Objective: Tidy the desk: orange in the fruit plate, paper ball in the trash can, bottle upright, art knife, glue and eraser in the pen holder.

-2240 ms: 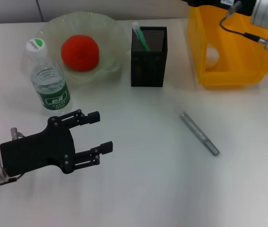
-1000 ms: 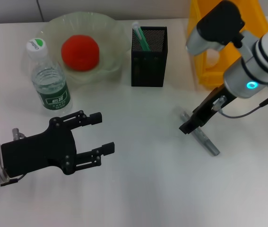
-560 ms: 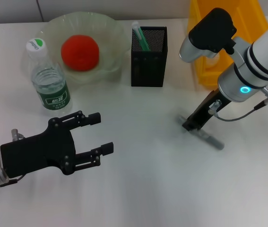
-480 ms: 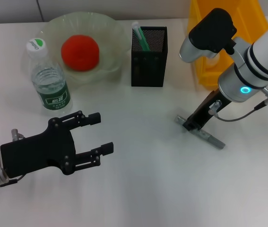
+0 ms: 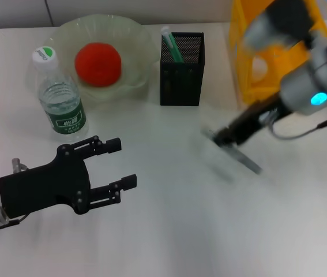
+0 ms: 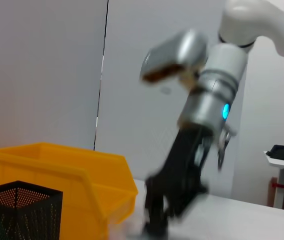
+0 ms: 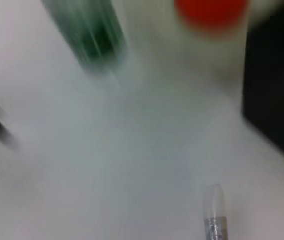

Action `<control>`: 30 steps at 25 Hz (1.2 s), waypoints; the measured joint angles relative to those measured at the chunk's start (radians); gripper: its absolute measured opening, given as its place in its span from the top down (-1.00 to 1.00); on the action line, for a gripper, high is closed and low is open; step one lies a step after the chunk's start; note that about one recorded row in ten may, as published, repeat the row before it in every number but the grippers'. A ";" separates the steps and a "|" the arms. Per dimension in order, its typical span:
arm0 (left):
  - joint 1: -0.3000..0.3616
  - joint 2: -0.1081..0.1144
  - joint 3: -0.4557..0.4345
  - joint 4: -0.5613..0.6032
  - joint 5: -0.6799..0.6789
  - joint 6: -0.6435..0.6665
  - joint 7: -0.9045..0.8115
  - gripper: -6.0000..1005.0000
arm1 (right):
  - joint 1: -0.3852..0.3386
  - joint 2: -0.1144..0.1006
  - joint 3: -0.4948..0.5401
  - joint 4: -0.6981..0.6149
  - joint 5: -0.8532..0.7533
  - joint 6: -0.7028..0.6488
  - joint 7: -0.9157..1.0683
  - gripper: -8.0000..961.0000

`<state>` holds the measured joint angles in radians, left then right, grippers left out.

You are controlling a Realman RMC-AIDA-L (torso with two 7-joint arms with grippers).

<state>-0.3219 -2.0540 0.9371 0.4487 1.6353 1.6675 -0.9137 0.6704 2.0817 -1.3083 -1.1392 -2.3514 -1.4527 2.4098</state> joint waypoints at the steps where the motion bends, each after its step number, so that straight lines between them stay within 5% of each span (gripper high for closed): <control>1: 0.000 0.000 0.000 0.000 0.000 0.000 -0.001 -0.50 | -0.020 -0.001 0.070 -0.020 0.079 -0.024 -0.032 0.76; 3: 0.000 0.000 0.000 0.001 0.000 0.002 -0.001 -0.50 | -0.062 -0.007 0.304 0.026 0.388 -0.094 -0.173 0.77; 5: 0.000 0.000 0.000 0.001 -0.001 0.003 -0.001 -0.50 | -0.067 -0.013 0.367 0.070 0.484 -0.112 -0.226 0.77; 6: -0.003 -0.001 0.000 0.001 -0.002 0.005 -0.002 -0.50 | -0.065 -0.037 0.462 0.242 0.674 -0.128 -0.364 0.77; 7: -0.003 -0.001 0.000 0.001 -0.002 0.005 -0.002 -0.50 | -0.065 -0.037 0.462 0.242 0.674 -0.128 -0.364 0.77; 8: -0.007 -0.002 0.000 0.001 -0.002 0.005 -0.003 -0.50 | -0.052 -0.058 0.501 0.441 0.817 -0.127 -0.522 0.77; 9: -0.008 -0.002 0.000 0.001 -0.002 0.005 -0.003 -0.50 | -0.045 -0.062 0.506 0.528 0.880 -0.123 -0.631 0.77; 10: -0.010 -0.003 0.000 0.001 -0.001 0.006 -0.003 -0.50 | -0.034 -0.043 0.508 0.657 0.973 -0.103 -0.861 0.77; 13: -0.011 -0.004 0.000 0.001 0.000 0.006 -0.003 -0.50 | -0.029 -0.013 0.508 0.709 1.020 -0.071 -1.065 0.78; 15: -0.014 -0.004 0.002 0.001 -0.001 0.013 -0.004 -0.50 | 0.001 0.010 0.492 0.805 1.103 -0.017 -1.386 0.78; 23: -0.015 -0.005 0.000 -0.005 -0.001 0.041 0.003 -0.50 | 0.118 0.011 0.490 1.021 1.263 0.164 -1.776 0.77; 30: -0.003 -0.006 -0.018 -0.005 -0.008 0.059 0.002 -0.50 | 0.149 0.011 0.487 1.050 1.256 0.277 -1.777 0.69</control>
<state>-0.3251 -2.0601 0.9187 0.4435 1.6273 1.7268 -0.9112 0.8199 2.0929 -0.8217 -0.0894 -1.0953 -1.1761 0.6323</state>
